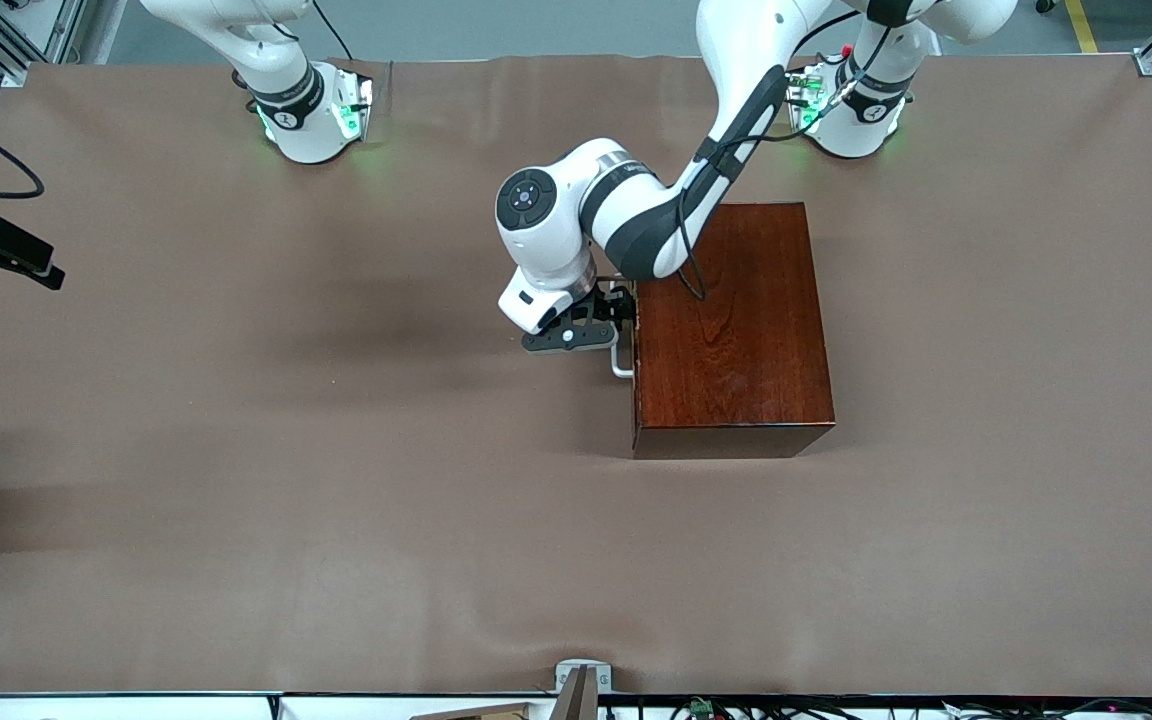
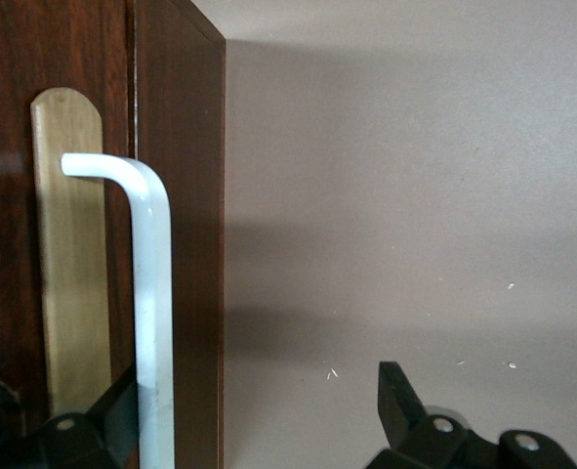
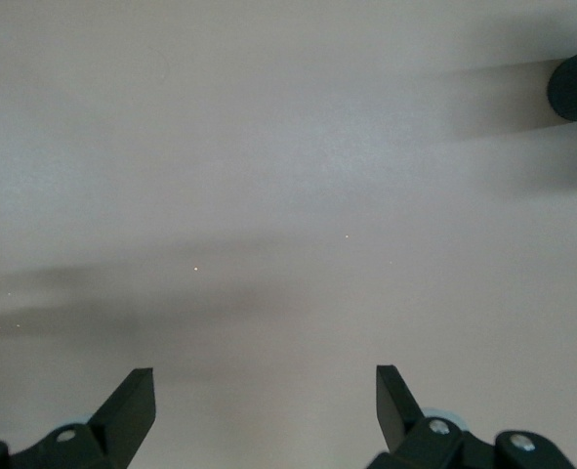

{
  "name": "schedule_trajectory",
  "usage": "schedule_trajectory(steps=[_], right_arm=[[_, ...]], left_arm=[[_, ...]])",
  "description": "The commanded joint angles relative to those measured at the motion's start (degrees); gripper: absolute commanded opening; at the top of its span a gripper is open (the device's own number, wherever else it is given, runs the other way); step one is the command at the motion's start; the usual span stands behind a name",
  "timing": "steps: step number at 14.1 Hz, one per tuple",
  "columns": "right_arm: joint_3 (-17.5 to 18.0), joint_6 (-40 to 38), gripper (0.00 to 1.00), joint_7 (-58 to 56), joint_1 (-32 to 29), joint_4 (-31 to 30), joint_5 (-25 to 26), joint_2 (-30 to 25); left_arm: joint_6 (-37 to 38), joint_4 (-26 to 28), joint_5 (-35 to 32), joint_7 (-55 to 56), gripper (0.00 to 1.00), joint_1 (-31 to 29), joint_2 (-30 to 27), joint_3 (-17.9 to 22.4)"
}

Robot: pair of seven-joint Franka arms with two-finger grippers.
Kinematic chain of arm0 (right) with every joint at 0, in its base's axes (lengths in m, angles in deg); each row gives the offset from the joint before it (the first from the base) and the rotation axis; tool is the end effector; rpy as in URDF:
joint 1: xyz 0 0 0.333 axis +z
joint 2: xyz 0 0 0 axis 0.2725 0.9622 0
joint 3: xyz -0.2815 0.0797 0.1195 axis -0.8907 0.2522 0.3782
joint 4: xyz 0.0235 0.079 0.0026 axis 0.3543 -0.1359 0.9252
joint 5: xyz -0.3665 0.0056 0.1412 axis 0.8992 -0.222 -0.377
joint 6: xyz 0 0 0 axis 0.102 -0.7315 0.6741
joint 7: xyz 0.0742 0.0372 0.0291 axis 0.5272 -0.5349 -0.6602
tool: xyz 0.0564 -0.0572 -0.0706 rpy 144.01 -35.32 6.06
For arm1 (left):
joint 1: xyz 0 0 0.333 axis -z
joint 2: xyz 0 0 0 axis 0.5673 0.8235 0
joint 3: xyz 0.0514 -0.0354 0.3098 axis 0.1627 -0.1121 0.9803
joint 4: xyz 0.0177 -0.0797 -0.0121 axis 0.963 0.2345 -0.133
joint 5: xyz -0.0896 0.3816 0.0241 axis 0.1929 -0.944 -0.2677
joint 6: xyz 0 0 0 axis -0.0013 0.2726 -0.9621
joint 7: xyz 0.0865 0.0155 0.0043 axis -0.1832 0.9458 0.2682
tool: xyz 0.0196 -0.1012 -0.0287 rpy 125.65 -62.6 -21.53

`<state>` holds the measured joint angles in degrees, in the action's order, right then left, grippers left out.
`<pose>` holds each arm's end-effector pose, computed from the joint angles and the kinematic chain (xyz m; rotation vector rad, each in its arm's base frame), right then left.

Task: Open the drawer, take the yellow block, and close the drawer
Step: 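Pull the drawer open by its handle with the left gripper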

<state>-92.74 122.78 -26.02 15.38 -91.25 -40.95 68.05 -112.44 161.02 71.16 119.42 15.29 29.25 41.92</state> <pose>0.5541 -0.0490 0.6266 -3.1351 0.0899 -0.0110 0.4675 -0.5465 0.2895 -2.9722 -0.0418 -0.0314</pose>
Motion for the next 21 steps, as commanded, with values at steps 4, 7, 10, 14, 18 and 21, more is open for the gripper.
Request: schedule_trajectory(steps=[4, 7, 10, 14, 18, 21], right_arm=[[0.2, -0.3, 1.0, -0.1, -0.4, 1.2, 0.5, 0.5], [0.2, -0.3, 1.0, -0.1, -0.4, 1.2, 0.6, 0.5], [0.2, -0.3, 1.0, -0.1, -0.4, 1.2, 0.6, 0.5], [0.2, -0.3, 1.0, -0.1, -0.4, 1.2, 0.6, 0.5], [0.2, -0.3, 1.0, -0.1, -0.4, 1.2, 0.6, 0.5], [0.2, -0.3, 1.0, -0.1, -0.4, 1.2, 0.5, 0.5]], left_arm=[[-4.6, -0.2, -0.6, 0.9, 1.0, 0.4, 0.2, 0.0], [-5.0, -0.3, -0.4, 1.4, 1.0, 0.5, 0.3, -0.3], [-7.0, -0.3, 0.6, 1.6, 1.0, 0.7, 0.3, -0.3], [-8.4, -0.4, 1.9, 2.3, 1.0, 1.5, 0.4, -0.3], [-10.6, -0.6, 2.3, 2.4, 1.0, 1.5, 0.8, -0.6], [-13.9, -0.7, 4.9, 2.4, 1.0, 1.5, 1.3, -0.7]])
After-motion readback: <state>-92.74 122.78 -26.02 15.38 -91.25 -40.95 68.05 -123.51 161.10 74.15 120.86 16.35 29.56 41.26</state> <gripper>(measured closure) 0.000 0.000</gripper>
